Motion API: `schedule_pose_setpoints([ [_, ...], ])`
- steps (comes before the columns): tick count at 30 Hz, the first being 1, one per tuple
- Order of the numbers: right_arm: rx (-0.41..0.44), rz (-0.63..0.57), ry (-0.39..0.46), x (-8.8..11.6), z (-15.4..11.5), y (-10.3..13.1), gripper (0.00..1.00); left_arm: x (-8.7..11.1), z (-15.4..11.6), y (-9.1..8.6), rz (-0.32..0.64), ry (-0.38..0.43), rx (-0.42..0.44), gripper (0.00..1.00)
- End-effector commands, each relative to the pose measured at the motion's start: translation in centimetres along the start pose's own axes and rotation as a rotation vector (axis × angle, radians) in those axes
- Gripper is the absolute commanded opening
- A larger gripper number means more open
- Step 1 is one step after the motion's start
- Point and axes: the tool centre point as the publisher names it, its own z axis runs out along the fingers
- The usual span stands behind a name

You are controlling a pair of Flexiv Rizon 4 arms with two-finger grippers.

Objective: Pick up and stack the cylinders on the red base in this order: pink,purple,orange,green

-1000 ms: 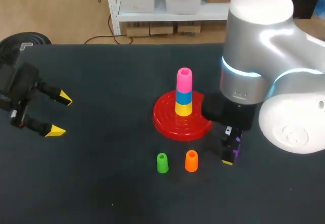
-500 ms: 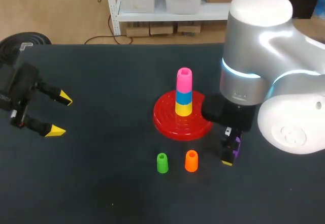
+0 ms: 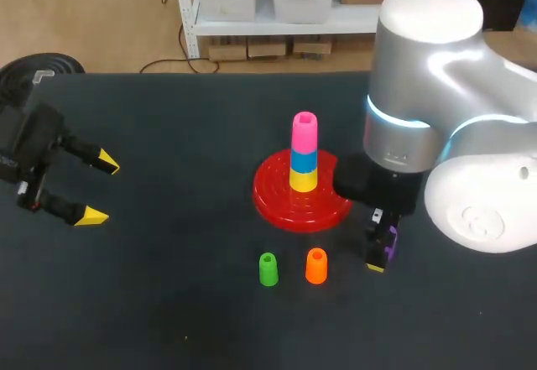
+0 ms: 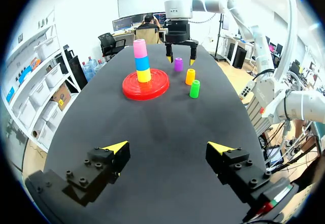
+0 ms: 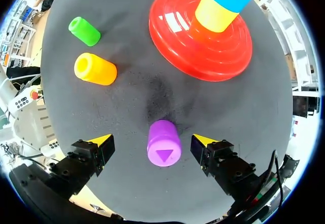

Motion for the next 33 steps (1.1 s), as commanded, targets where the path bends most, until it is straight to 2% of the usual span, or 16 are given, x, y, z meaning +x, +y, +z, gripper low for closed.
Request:
schedule_pose_setpoints([
  [1,-0.005,-0.005,0.003,-0.2,0.0,-0.2,1.0,0.1,0.0,0.0,0.002,-0.003,-0.001,1.0],
  [2,-0.006,-0.006,0.004,-0.2,0.0,-0.3,0.46,0.1,0.0,0.0,0.002,-0.003,-0.001,1.0],
  [3,-0.006,-0.007,0.005,-0.3,0.0,-0.3,0.19,0.1,0.0,0.0,0.002,-0.003,-0.001,1.0],
  [4,-0.006,-0.01,0.006,-0.3,0.0,-0.3,0.0,0.1,0.0,0.0,0.002,-0.003,-0.001,1.0],
  [19,-0.021,-0.014,-0.01,-0.6,0.3,-0.8,0.0,0.1,0.0,0.0,0.002,-0.003,-0.001,1.0],
  [33,0.009,-0.044,-0.025,-2.0,-1.6,-0.8,0.0,0.1,0.0,0.0,0.002,-0.003,-0.001,1.0],
])
